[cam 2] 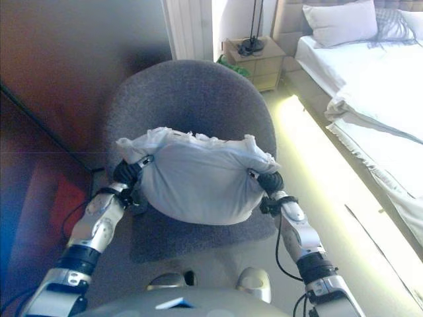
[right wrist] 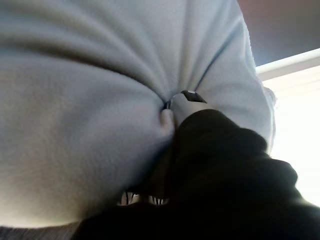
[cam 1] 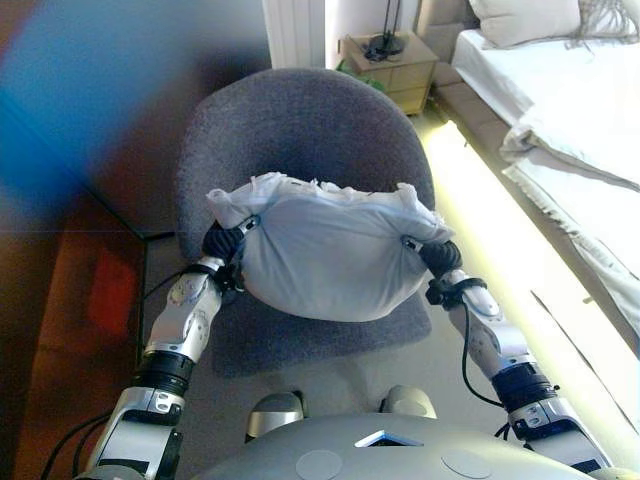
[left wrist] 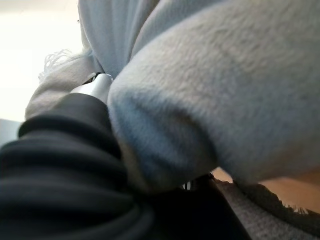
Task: Pick up the cushion and take it to the sofa
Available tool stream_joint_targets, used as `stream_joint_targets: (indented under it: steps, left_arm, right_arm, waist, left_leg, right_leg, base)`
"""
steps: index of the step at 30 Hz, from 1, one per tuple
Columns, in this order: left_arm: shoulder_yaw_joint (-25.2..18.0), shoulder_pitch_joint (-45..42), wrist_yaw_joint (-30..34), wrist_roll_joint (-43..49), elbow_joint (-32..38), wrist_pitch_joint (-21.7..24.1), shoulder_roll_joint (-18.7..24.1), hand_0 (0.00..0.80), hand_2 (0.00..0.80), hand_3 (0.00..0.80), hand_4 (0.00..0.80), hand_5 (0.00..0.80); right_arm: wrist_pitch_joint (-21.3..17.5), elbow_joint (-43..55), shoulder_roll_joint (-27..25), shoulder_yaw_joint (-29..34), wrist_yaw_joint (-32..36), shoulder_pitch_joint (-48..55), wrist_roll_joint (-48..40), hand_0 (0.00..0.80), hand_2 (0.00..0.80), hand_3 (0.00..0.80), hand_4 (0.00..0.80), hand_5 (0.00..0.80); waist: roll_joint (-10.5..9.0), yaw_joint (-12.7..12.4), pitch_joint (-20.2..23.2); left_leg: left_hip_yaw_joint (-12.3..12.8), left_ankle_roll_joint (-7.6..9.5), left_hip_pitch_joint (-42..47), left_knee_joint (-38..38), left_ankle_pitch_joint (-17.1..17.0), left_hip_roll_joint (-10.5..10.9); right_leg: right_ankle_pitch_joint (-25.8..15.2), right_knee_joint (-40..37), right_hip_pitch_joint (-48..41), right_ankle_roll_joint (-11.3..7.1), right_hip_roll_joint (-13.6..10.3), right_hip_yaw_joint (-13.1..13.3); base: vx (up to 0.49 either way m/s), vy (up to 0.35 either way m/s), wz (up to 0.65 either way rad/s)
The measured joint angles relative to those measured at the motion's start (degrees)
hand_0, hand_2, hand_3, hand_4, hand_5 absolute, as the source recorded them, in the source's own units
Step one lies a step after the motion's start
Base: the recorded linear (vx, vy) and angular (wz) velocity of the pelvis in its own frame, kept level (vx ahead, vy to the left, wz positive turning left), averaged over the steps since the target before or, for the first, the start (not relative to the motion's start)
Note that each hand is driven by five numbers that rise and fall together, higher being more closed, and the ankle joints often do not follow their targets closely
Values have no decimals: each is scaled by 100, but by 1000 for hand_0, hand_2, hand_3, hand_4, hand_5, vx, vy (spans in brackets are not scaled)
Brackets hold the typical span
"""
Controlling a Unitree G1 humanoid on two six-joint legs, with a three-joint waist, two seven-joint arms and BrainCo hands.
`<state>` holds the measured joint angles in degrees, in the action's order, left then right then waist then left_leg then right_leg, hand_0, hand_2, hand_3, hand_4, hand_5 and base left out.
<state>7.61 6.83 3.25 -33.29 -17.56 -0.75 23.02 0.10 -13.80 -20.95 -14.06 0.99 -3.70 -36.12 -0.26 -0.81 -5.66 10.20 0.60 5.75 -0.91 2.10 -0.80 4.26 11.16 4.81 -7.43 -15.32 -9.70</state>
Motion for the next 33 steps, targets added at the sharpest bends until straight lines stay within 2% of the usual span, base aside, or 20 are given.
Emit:
stream_joint_targets:
  steps: [2, 3, 4, 6, 8, 10, 11, 13, 15, 16, 18, 22, 26, 33]
  left_arm:
    - [18, 18, -21, 1, -1, -5, 13, 800, 800, 800, 800, 800]
    - [17, 55, -42, 7, -16, -13, 48, 800, 800, 800, 800, 800]
    - [45, 80, -51, 18, -50, -38, -9, 800, 800, 800, 800, 800]
    - [132, 67, -84, 110, -85, -137, -273, 800, 800, 800, 800, 800]
    - [117, 71, -126, 124, -84, -205, -285, 800, 800, 800, 800, 800]
    - [124, 79, -192, 132, -85, -269, -279, 800, 800, 800, 800, 800]
    - [169, 155, -262, 128, -102, -268, -276, 800, 800, 800, 800, 800]
    - [402, 900, -449, 98, -557, -81, -171, 800, 800, 800, 800, 800]
    - [510, 2194, -634, 50, -1313, 100, -68, 800, 800, 800, 800, 800]
    - [537, 2635, -746, 11, -1530, 185, -13, 800, 800, 800, 800, 800]
    - [577, 3164, -945, -84, -1719, 420, 78, 800, 800, 800, 800, 800]
    - [548, 3247, -1199, -249, -1735, 819, 159, 800, 800, 800, 800, 800]
    - [460, 3262, -1438, -236, -1725, 1116, 78, 800, 800, 800, 800, 800]
    - [463, 3755, -1771, -224, -2034, 1170, 117, 800, 800, 800, 800, 800]
  right_arm:
    - [1, -34, 7, -3, -5, -24, -7, 800, 800, 800, 800, 800]
    - [2, -112, 39, 5, -7, -70, -22, 800, 800, 800, 800, 800]
    - [3, -230, 56, 35, -14, -80, -65, 800, 800, 800, 800, 800]
    - [38, -406, -38, 117, -77, -87, -115, 800, 800, 800, 800, 800]
    - [77, -410, -68, 118, -115, -174, -117, 800, 800, 800, 800, 800]
    - [97, -396, -65, 111, -124, -236, -115, 800, 800, 800, 800, 800]
    - [101, -396, -79, 77, -171, -319, -109, 800, 800, 800, 800, 800]
    - [71, -562, -132, 54, -353, -904, -108, 800, 800, 800, 800, 800]
    - [60, -1051, -247, 15, -541, -2150, -110, 800, 800, 800, 800, 800]
    - [61, -1293, -273, 4, -618, -2674, -118, 800, 800, 800, 800, 800]
    - [36, -1487, -345, -20, -671, -3333, -156, 800, 800, 800, 800, 800]
    - [-107, -1472, -307, -128, -632, -3497, -177, 800, 800, 800, 800, 800]
    - [-240, -1412, -223, -159, -560, -3562, -174, 800, 800, 800, 800, 800]
    - [-222, -1404, -208, -235, -558, -3954, -175, 800, 800, 800, 800, 800]
  waist:
    - [-86, 17, -46]
    - [-229, 81, -76]
    - [-307, 200, -112]
    - [-147, 134, -176]
    - [-106, 147, -200]
    - [-96, 158, -210]
    - [-95, 163, -222]
    - [-196, 166, -308]
    - [-265, 229, -780]
    - [-259, 304, -1004]
    - [-256, 299, -1414]
    - [-254, 296, -1848]
    - [-257, 297, -2039]
    - [-232, 317, -2193]
  left_leg:
    - [-200, -115, 55, 48, -23, 16]
    - [-301, -224, 67, 41, -29, 65]
    - [-446, -319, 81, 15, -22, 63]
    - [-490, -457, 213, 13, 11, -193]
    - [-472, -549, 283, 47, 33, -413]
    - [-435, -626, 347, 38, 83, -521]
    - [-429, -706, 220, -100, 137, -527]
    - [-457, -669, -617, -794, 306, -398]
    - [-572, -559, -1630, -1761, 517, -248]
    - [-625, -509, -2007, -2101, 553, -200]
    - [-696, -456, -2469, -2566, 647, -192]
    - [-728, -352, -2901, -3153, 899, -243]
    - [-733, -324, -3020, -3528, 1072, -270]
    - [-726, -343, -3157, -3691, 1122, -267]
  right_leg:
    - [-406, -610, 42, -251, 13, 74]
    - [-719, -809, -7, -240, 5, 166]
    - [-1144, -803, -132, -84, 48, 191]
    - [-1055, -831, -298, 52, 343, 159]
    - [-1042, -882, -379, 181, 560, 115]
    - [-1027, -925, -456, 219, 683, 120]
    - [-992, -820, -347, 241, 672, 122]
    - [-911, -200, 480, 226, 461, 114]
    - [-917, 341, 1301, 248, 232, 137]
    - [-942, 493, 1547, 228, 155, 152]
    - [-989, 671, 1865, 213, 98, 207]
    - [-955, 835, 2136, 192, 81, 288]
    - [-841, 1205, 2271, 190, 64, 333]
    - [-720, 1496, 2487, 201, 48, 397]
  base:
    - [195, -108, -5]
    - [230, -114, 47]
    - [253, -108, 57]
    - [260, -80, 21]
    - [182, -54, -10]
    - [-191, -16, -14]
    - [-552, -29, -12]
    - [-610, -47, -2]
    - [-432, -54, 23]
    - [-325, -48, 32]
    - [-154, -35, 16]
    - [-28, -28, -3]
    - [9, -7, -1]
    - [0, 0, 0]
